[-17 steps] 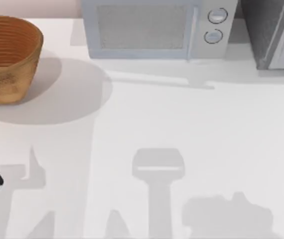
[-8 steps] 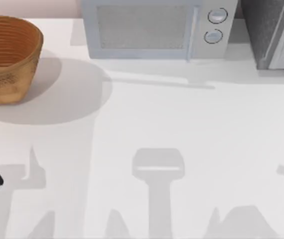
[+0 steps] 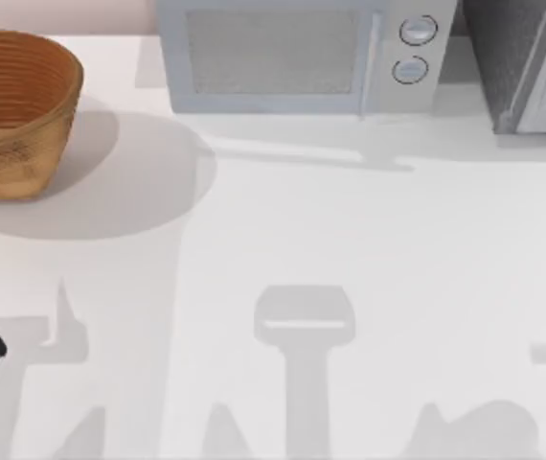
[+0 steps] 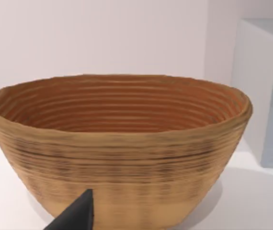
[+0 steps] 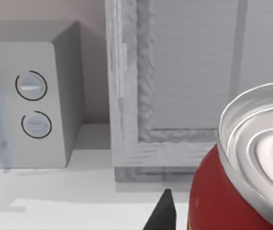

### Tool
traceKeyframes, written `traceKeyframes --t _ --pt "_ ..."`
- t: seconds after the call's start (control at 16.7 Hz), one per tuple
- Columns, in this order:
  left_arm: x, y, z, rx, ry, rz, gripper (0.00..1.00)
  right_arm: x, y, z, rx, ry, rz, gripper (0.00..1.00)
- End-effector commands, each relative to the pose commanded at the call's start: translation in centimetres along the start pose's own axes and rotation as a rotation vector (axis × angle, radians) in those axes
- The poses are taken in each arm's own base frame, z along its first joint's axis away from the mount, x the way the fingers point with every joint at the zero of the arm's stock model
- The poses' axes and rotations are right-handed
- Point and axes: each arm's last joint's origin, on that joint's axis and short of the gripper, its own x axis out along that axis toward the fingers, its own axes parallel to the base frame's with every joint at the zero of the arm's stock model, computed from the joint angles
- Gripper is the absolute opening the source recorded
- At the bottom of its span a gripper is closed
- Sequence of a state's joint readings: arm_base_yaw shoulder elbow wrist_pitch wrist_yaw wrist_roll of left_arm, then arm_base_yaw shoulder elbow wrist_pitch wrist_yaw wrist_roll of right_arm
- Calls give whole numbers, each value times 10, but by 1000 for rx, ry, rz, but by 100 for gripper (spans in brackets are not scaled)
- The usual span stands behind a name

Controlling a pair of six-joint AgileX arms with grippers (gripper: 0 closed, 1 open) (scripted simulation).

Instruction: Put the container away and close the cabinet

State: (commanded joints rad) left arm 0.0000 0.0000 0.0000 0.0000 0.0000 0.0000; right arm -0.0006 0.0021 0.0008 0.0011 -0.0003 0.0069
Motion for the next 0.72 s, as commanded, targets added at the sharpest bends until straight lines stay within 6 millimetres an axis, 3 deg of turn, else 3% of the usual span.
traceKeyframes --t 0.48,0.72 --pt "0 0 0 0 0 0 100 0 0 3 -4 4 -2 0" --pt "0 0 0 0 0 0 100 2 2 38 -5 35 -4 0"
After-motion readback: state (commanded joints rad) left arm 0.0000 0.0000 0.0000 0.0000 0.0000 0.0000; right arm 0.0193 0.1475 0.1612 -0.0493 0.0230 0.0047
